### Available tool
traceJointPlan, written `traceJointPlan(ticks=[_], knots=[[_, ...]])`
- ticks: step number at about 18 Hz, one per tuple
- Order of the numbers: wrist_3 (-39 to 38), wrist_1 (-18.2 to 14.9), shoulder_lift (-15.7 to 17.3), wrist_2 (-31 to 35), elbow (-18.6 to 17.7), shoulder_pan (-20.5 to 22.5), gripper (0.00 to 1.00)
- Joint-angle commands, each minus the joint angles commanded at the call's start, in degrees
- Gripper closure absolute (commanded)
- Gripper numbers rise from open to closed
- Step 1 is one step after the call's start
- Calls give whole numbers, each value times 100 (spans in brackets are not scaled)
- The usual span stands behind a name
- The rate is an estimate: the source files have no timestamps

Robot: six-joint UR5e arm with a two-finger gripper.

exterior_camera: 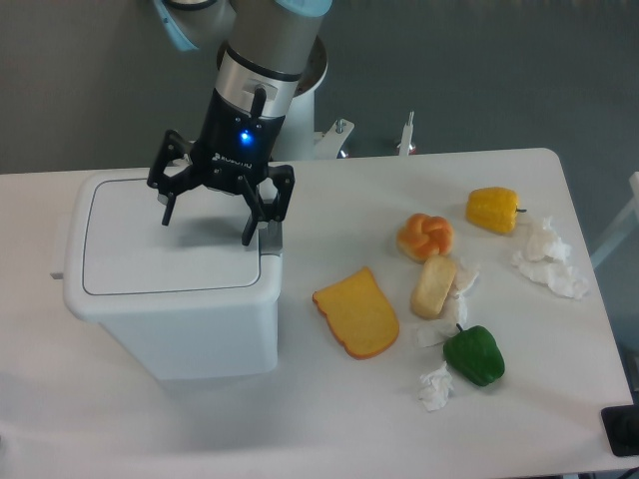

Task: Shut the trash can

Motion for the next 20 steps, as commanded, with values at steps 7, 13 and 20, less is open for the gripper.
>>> traceJointPlan(ticks=[7, 13, 20], knots=[[-9, -9, 0, 9, -9, 0, 0], [-9, -9, 9, 0, -9, 0, 0], [-18, -9, 53, -26, 167, 61, 0]])
